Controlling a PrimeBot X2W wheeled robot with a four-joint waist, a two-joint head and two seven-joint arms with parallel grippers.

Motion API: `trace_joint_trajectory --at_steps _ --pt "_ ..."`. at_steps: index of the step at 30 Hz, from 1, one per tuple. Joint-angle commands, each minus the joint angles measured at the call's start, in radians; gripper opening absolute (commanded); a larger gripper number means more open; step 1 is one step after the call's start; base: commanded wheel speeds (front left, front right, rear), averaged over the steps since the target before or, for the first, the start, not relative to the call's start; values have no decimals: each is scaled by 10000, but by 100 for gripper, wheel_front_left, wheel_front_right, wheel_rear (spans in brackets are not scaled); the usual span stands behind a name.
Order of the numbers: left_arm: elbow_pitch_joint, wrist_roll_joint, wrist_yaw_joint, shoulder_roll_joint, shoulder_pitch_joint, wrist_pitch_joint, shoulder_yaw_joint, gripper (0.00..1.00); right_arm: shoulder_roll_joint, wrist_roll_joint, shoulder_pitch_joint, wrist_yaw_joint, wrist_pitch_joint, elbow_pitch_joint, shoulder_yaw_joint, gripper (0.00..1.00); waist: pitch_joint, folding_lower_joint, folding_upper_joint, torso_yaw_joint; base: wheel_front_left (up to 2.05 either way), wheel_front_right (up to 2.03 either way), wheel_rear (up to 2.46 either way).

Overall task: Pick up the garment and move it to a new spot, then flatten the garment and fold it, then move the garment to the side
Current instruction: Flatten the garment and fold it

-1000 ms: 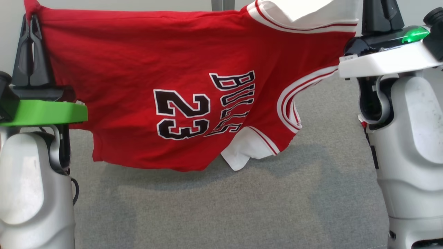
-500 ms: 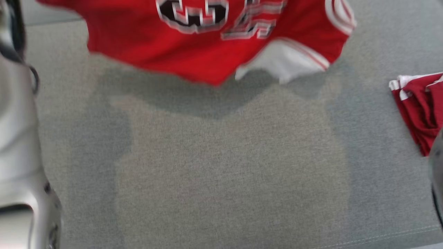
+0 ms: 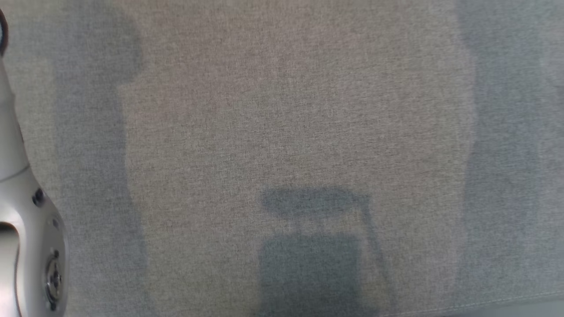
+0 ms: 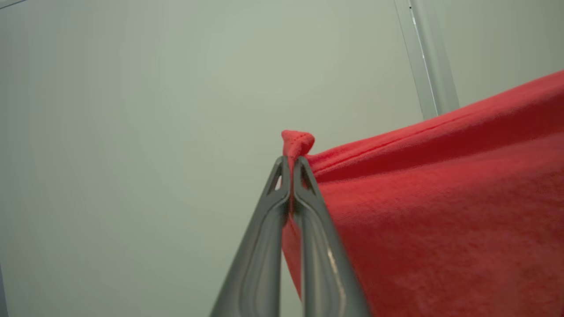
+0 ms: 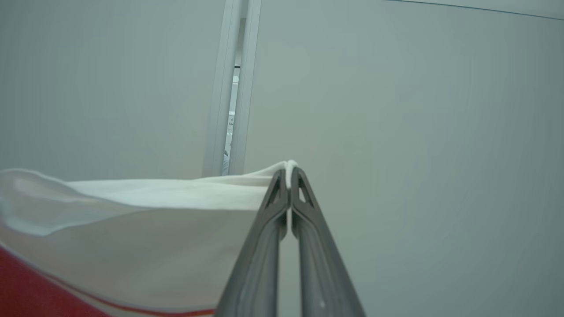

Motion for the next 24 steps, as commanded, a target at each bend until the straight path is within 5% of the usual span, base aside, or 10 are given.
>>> trace_joint_trajectory --at_steps 1,14,24 --pt "-2 -56 115 34 464 5 99 0 -4 136 480 -22 3 -147 -39 0 645 -2 -1 171 0 0 0" --pt "-952 -645 275 -850 4895 5 1048 0 310 2055 5938 -25 0 -2964 -15 0 64 -2 -1 -60 0 0 0" --pt "-889 -666 -36 -1242 7961 4 1186 0 1027 2647 9833 -30 -9 -2713 171 0 -1661 -2 -1 -301 0 0 0"
